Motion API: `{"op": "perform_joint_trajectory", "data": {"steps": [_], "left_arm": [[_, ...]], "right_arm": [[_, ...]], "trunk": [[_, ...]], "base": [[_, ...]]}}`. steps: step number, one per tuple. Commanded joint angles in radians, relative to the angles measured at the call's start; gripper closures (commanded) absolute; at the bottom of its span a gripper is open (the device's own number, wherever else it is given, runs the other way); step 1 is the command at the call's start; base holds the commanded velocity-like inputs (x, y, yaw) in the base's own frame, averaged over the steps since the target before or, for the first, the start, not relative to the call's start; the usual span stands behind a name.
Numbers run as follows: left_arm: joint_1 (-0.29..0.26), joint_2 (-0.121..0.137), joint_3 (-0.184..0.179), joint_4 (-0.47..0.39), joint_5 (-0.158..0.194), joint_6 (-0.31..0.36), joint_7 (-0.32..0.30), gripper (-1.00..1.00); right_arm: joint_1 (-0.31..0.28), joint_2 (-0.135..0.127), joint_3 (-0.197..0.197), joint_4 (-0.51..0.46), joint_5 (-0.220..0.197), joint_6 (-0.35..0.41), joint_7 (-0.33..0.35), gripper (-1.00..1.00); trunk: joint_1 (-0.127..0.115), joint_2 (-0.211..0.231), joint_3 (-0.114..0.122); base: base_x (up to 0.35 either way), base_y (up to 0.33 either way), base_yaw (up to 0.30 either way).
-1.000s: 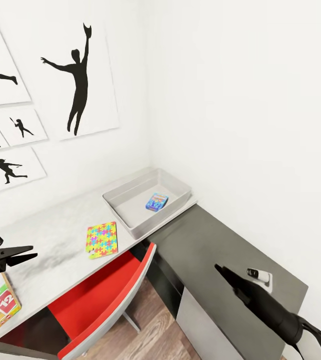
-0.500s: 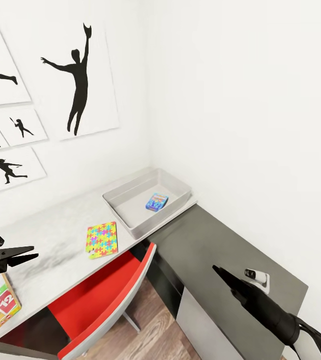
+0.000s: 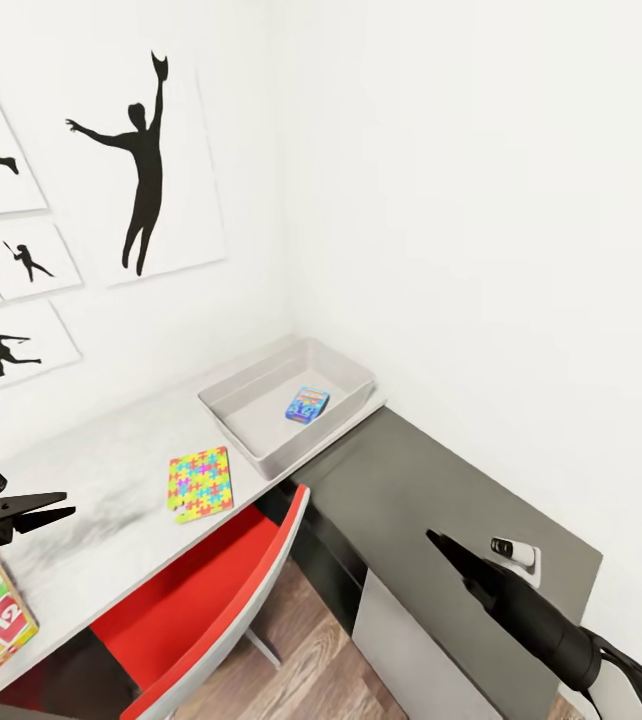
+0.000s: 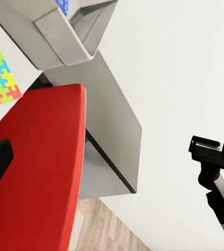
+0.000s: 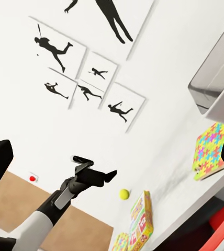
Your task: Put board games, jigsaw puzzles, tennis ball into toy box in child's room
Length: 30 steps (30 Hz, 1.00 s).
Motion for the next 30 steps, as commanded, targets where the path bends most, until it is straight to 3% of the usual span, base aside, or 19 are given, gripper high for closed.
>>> {"op": "perform_joint_trajectory", "data": {"steps": [1,18,30], "left_arm": [[-0.001,0.001,0.0,0.0,0.0,0.011,-0.004,-1.0],[-0.001,0.006,0.013,0.0,0.002,0.015,-0.004,-1.0],[-0.001,0.006,0.019,-0.008,0.002,0.016,-0.004,-1.0]], "right_arm": [[-0.001,0.0,-0.001,-0.001,-0.006,0.007,0.001,-1.0],[-0.001,0.0,-0.001,0.0,-0.006,0.006,0.001,-1.0],[0.0,0.0,0.004,-0.001,-0.006,0.006,-0.002,-1.0]], "trunk": [[0.001,-0.002,-0.002],[0.001,-0.002,-0.001],[0.001,-0.002,0.009]], "base": [[-0.003,0.018,-0.024],[-0.001,0.005,-0.011],[0.0,0.0,-0.162]]}}
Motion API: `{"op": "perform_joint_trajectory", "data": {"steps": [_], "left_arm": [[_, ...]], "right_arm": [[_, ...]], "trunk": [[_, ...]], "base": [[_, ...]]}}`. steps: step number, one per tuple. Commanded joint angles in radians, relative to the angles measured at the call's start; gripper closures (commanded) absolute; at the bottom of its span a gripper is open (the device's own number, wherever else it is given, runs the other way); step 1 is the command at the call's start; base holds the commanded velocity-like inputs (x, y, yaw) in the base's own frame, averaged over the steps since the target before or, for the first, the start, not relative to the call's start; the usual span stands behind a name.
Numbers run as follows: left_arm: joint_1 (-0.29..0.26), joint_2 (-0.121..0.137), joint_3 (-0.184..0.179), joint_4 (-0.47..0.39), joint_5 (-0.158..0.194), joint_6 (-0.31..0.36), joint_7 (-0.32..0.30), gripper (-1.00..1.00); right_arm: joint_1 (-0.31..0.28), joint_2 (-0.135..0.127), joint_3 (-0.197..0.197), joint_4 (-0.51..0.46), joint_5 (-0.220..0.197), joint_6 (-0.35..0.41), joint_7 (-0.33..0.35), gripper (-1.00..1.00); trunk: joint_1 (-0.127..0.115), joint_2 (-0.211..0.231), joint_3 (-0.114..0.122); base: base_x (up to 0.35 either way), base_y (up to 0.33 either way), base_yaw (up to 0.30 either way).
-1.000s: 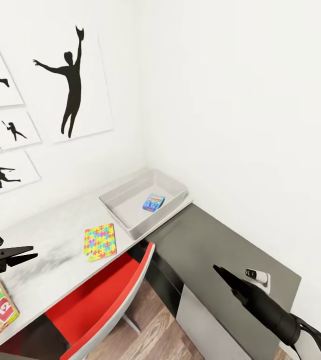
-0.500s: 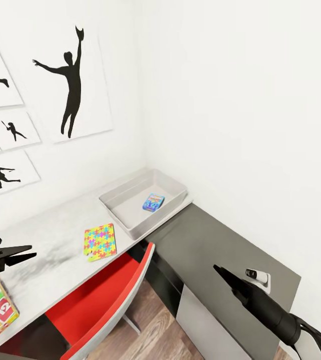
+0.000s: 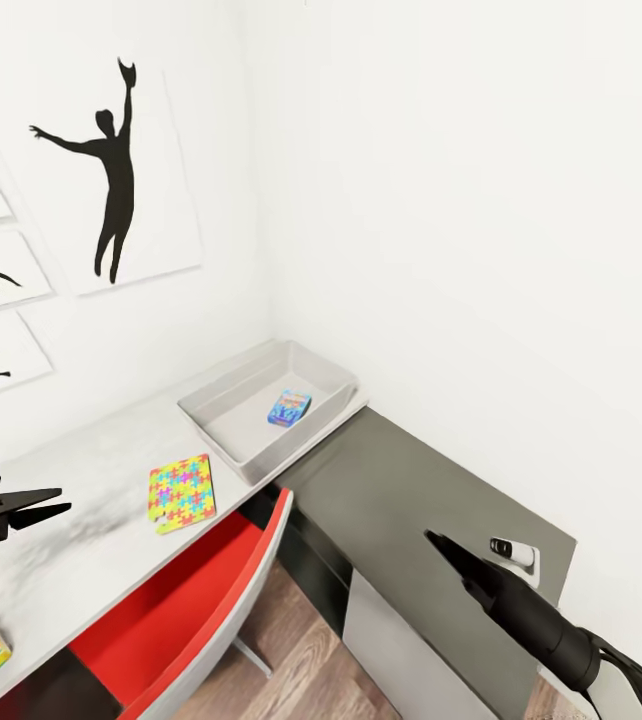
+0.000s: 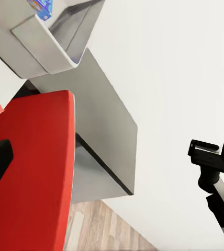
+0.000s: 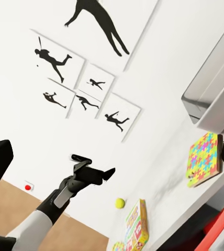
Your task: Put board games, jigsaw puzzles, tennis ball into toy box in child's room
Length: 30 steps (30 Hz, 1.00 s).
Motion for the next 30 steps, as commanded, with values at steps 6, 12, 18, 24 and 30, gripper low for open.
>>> {"op": "perform_joint_trajectory", "data": {"steps": [6,12,18,24,30], "left_arm": [[0.0,0.001,0.0,-0.001,0.0,0.011,-0.004,-1.0],[0.0,0.001,0.0,-0.009,0.001,0.011,-0.004,-1.0],[0.0,0.003,0.0,-0.012,0.0,0.011,-0.004,-1.0],[0.0,0.005,0.001,-0.013,0.0,0.012,-0.004,-1.0],[0.0,0.02,0.002,-0.013,0.0,0.012,-0.004,-1.0]], "right_arm": [[0.0,-0.001,0.002,0.002,-0.004,0.007,-0.001,-1.0],[0.019,-0.003,0.0,0.001,0.001,0.007,0.001,-1.0],[0.034,-0.002,0.001,-0.002,0.003,0.007,0.007,-1.0],[0.037,-0.002,0.003,-0.002,0.005,0.002,0.009,-1.0],[0.039,-0.004,0.004,-0.003,0.005,-0.03,0.012,-1.0]], "trunk": [[0.001,-0.002,0.004],[0.001,-0.002,0.011],[0.001,-0.002,0.018],[0.001,-0.002,0.025],[0.001,-0.002,0.033]], "base": [[0.0,0.0,-0.218],[0.0,0.0,-0.224],[-0.133,0.047,-0.22],[-0.128,0.052,-0.218],[-0.025,0.01,-0.211]]}}
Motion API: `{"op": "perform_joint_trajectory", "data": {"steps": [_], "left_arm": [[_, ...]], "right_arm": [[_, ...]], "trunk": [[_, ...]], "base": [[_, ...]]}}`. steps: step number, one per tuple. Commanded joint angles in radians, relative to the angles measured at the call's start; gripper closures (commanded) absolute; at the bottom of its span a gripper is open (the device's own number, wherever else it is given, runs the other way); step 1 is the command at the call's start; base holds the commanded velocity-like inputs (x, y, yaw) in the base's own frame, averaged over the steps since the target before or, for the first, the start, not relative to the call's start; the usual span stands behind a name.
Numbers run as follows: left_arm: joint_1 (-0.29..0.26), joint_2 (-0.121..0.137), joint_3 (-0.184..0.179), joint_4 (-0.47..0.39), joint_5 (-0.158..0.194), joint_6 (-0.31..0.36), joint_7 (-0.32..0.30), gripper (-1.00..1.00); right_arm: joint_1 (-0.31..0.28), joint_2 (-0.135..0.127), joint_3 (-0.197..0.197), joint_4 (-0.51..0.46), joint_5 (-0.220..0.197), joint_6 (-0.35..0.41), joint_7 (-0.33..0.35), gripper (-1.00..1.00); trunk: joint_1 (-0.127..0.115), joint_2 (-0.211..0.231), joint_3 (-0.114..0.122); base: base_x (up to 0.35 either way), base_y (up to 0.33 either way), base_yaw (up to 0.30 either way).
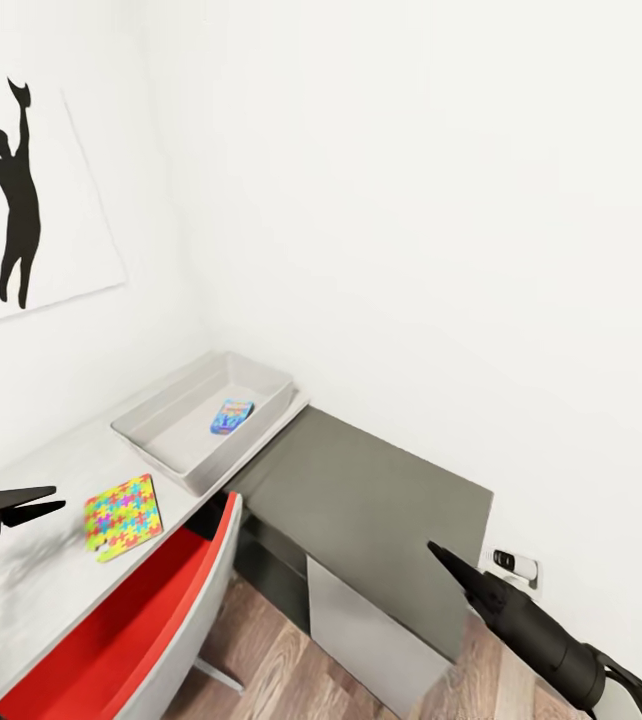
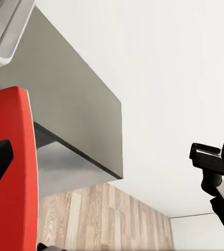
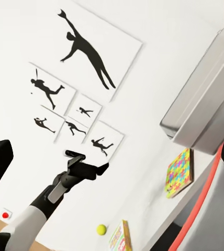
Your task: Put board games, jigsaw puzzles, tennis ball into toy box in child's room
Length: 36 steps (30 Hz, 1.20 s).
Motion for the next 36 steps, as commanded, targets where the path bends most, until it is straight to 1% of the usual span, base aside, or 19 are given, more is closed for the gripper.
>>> {"op": "perform_joint_trajectory", "data": {"steps": [1,7,11,26,32,36], "left_arm": [[0.0,0.004,0.0,0.0,0.0,0.011,-0.004,-1.0],[0.0,0.019,0.0,0.003,0.001,0.01,-0.004,-1.0],[0.0,0.024,0.0,0.004,0.001,0.011,-0.004,-1.0],[0.0,0.027,0.0,0.005,0.001,0.01,-0.004,-1.0],[0.0,0.028,0.0,0.005,0.001,0.01,-0.004,-1.0],[0.0,0.028,0.0,0.005,0.001,0.011,-0.004,-1.0]], "right_arm": [[0.0,0.0,0.0,-0.001,-0.007,0.004,-0.001,-1.0],[0.001,-0.002,0.001,-0.001,-0.007,-0.006,-0.001,-1.0],[0.001,-0.003,0.001,-0.001,-0.007,-0.008,0.0,-1.0],[0.001,-0.006,0.0,-0.001,-0.005,-0.011,0.0,-1.0],[0.003,-0.007,0.0,0.0,-0.002,-0.011,0.0,-1.0],[0.004,-0.007,0.0,0.0,0.009,-0.012,0.0,-1.0]], "trunk": [[0.001,-0.002,0.0],[0.001,-0.002,0.007],[0.001,-0.002,0.013],[0.001,-0.002,0.033],[0.001,-0.002,0.041],[0.001,-0.002,0.046]], "base": [[-0.01,0.004,-0.206],[-0.006,0.002,-0.203],[-0.002,0.001,-0.201],[-0.004,0.001,-0.199],[-0.144,0.072,-0.198],[-0.203,0.112,-0.198]]}}
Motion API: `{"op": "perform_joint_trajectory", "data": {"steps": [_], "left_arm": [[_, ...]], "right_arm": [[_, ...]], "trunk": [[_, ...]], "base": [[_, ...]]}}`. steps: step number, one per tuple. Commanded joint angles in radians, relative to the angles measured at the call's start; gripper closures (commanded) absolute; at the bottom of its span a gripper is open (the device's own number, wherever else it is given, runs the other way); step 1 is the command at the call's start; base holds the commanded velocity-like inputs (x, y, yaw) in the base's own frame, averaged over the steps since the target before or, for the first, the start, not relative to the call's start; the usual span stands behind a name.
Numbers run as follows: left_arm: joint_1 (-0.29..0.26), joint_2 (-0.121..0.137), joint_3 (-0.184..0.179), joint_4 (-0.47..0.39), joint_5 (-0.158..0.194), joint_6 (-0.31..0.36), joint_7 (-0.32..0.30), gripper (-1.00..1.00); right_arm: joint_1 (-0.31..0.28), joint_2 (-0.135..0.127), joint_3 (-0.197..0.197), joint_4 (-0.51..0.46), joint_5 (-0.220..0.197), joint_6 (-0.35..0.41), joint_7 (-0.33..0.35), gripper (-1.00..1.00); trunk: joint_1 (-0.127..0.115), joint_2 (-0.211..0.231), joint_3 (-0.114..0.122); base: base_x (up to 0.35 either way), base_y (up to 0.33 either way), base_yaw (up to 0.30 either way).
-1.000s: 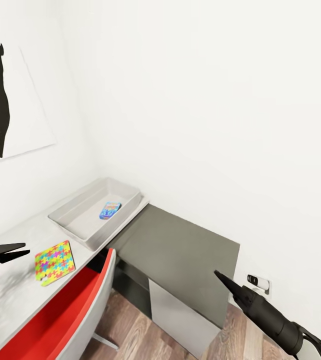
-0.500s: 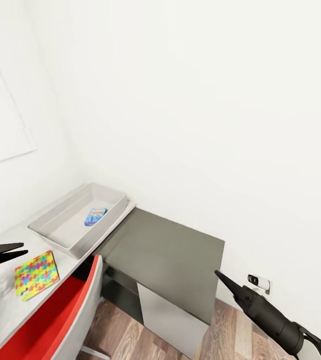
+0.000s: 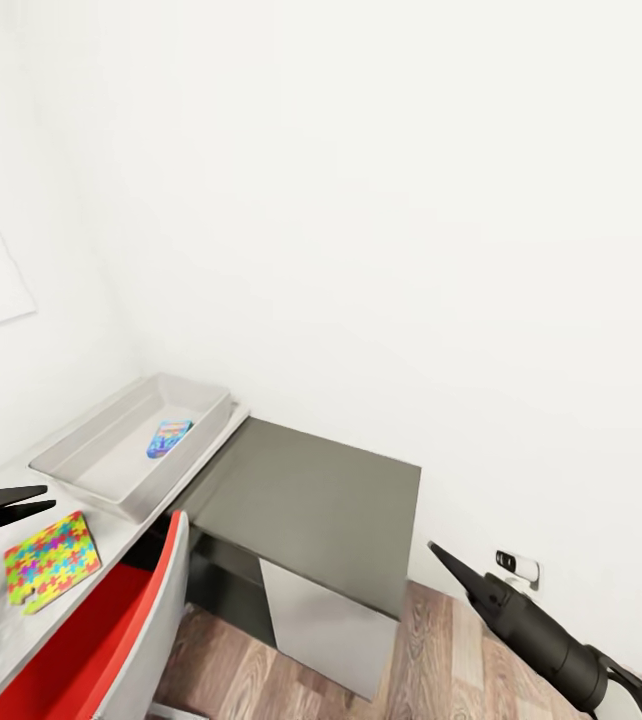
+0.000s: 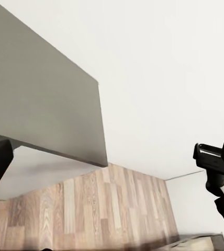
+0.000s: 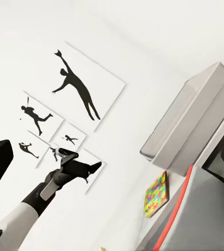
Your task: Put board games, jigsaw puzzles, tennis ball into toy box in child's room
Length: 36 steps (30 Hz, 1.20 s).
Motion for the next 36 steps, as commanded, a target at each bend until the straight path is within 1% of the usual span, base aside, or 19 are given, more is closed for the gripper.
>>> {"op": "perform_joint_trajectory", "data": {"steps": [1,6,17,36], "left_arm": [[-0.001,0.0,0.0,0.0,0.0,0.011,-0.004,-1.0],[-0.001,0.001,0.0,0.0,0.0,0.01,-0.004,-1.0],[-0.001,0.001,0.0,0.0,0.0,0.009,-0.004,-1.0],[-0.001,0.001,0.0,0.0,0.0,0.009,-0.004,-1.0]], "right_arm": [[0.0,0.0,0.0,-0.001,-0.003,0.008,-0.001,-1.0],[0.0,0.001,0.0,0.0,0.012,0.008,-0.001,-1.0],[0.0,0.006,0.001,0.0,0.019,0.008,-0.001,-1.0],[0.0,0.008,0.001,0.0,0.021,0.007,-0.001,-1.0]], "trunk": [[0.0,-0.002,-0.001],[0.0,-0.002,0.004],[0.0,-0.002,0.01],[0.0,-0.002,0.032]], "base": [[-0.146,0.082,-0.198],[-0.067,0.038,-0.133],[-0.013,0.007,-0.077],[-0.001,0.0,-0.199]]}}
